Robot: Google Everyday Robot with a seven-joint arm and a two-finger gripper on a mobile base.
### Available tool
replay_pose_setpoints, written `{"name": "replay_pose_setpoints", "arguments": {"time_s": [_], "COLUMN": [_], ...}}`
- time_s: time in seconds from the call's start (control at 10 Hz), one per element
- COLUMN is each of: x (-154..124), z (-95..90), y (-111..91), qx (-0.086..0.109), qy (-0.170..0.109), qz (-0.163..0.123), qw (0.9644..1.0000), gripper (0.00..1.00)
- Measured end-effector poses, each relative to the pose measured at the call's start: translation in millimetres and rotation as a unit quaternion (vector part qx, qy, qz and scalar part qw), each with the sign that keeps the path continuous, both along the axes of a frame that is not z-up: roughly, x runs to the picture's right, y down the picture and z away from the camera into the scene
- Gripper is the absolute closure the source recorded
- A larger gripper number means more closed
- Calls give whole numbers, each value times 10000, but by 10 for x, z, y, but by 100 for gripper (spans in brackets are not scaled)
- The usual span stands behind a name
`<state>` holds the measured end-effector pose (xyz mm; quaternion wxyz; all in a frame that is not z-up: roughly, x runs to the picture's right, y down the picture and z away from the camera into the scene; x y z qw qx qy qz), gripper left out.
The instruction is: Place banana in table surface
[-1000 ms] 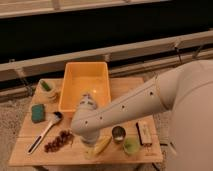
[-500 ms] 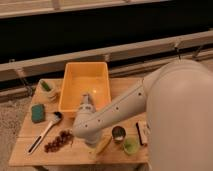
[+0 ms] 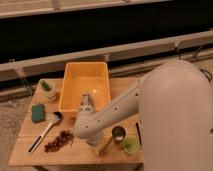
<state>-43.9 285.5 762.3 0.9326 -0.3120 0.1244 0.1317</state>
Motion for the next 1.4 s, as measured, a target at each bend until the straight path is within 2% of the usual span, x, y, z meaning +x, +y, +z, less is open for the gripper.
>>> {"name": "replay_pose_setpoints", "arguments": {"time_s": [0.3, 0.5, 0.7, 0.8, 1.2, 1.3, 1.4], "x": [1, 2, -72, -112, -168, -162, -133], "z": [22, 22, -15, -61, -447, -578, -630], "y": [14, 7, -83, -200, -860, -1069, -1191], "qx": [-5, 23, 146, 246, 499, 596, 665], "qy": [45, 57, -42, -98, -221, -243, -234], "qz": [-50, -48, 93, 249, 905, 1093, 1216], "qw": [10000, 10000, 9998, 9993, 9944, 9919, 9901], "gripper": [90, 100, 100, 100, 100, 100, 100]}}
